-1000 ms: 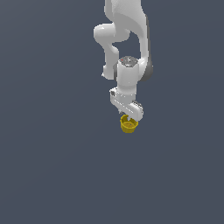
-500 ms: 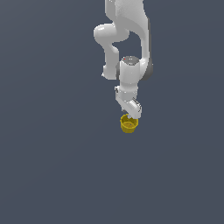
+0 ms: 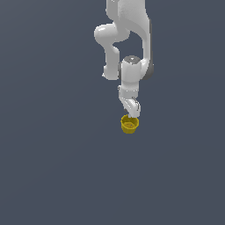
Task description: Pick up the object and move it to a goal position.
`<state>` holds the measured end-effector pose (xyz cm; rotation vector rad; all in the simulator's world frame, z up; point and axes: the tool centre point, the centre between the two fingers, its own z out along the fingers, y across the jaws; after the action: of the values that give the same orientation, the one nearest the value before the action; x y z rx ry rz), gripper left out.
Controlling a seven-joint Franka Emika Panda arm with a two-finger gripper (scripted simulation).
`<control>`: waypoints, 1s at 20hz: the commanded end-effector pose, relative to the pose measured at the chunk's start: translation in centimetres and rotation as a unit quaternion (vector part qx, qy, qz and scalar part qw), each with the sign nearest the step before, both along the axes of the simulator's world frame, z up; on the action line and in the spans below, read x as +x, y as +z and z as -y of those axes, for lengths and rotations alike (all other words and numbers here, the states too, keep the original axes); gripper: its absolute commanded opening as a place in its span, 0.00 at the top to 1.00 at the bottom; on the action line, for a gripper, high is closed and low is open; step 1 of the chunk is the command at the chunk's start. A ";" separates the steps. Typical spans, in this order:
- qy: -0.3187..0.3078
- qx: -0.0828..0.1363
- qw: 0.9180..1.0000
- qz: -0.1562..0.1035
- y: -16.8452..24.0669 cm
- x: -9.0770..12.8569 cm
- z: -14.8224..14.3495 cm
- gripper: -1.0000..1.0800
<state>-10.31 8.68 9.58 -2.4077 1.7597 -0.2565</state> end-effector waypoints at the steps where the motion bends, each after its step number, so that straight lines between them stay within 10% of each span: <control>1: -0.010 0.002 1.000 0.002 -0.1 -0.2 0.0 0.38; 20: -0.015 0.003 1.000 0.002 -3.0 0.3 -0.1 0.38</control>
<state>-10.07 8.80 6.87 -2.3768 1.7930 -0.2580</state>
